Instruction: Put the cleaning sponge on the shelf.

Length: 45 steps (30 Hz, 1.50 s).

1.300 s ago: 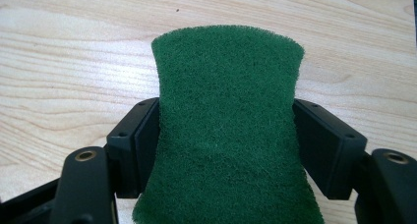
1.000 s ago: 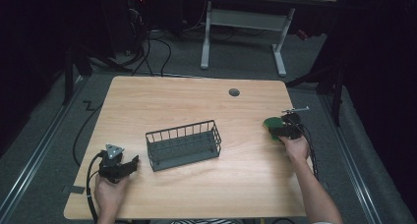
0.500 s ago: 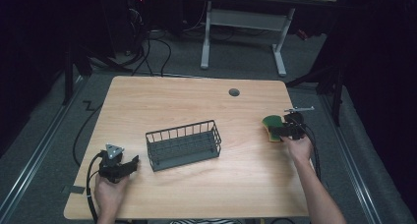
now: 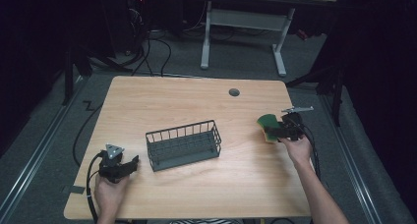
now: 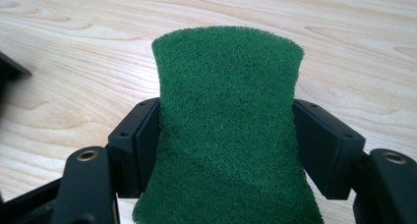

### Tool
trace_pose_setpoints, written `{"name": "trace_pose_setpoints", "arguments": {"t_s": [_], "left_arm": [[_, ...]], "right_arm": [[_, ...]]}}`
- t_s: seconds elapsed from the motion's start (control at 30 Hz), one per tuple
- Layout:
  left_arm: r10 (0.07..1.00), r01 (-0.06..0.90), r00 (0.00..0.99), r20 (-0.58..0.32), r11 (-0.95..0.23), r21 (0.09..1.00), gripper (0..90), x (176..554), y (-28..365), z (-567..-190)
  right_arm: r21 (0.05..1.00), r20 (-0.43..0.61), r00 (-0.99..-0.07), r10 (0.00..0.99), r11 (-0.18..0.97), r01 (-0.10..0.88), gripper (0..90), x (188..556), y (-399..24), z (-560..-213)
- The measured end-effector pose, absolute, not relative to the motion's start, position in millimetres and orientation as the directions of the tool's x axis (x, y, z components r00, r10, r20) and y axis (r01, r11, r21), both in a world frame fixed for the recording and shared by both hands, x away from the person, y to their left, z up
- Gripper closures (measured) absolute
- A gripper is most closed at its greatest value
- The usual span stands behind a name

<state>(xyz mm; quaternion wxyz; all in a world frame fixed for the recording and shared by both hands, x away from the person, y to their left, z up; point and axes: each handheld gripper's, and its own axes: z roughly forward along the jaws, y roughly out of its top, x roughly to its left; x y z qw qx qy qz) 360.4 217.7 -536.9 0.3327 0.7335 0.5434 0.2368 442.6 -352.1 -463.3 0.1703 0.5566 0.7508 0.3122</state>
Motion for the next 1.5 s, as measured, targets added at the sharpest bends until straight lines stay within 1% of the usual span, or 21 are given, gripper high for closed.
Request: {"name": "trace_pose_setpoints", "arguments": {"t_s": [0.17,0.57,0.6,0.77,1.2,1.37,1.5], "left_arm": [[0.955,0.640,0.297,-0.014,-0.188,0.745,33.4,360,218,-537],[0.955,0.639,0.297,-0.014,-0.188,0.746,33.4,360,218,-537],[0.955,0.639,0.297,-0.014,-0.188,0.746,33.4,360,218,-537],[0.955,0.639,0.297,-0.013,-0.188,0.746,33.4,360,218,-537],[0.955,0.639,0.296,-0.014,-0.188,0.746,33.4,360,218,-537],[0.955,0.640,0.297,-0.014,-0.188,0.745,33.4,360,218,-537],[0.955,0.640,0.297,-0.014,-0.188,0.745,33.3,360,218,-537]], "right_arm": [[0.669,0.075,-0.358,0.931,0.219,0.710,30.8,437,-348,-457],[0.688,0.084,-0.406,0.910,0.242,0.684,30.8,428,-341,-446],[0.691,0.070,-0.429,0.900,0.267,0.672,30.8,425,-338,-443],[0.695,0.076,-0.469,0.880,0.291,0.658,30.8,421,-329,-434],[0.706,0.050,-0.551,0.833,0.361,0.610,30.9,424,-301,-415],[0.709,0.060,-0.572,0.818,0.368,0.601,30.9,426,-292,-409],[0.717,0.052,-0.606,0.794,0.393,0.576,30.9,429,-278,-400]]}}
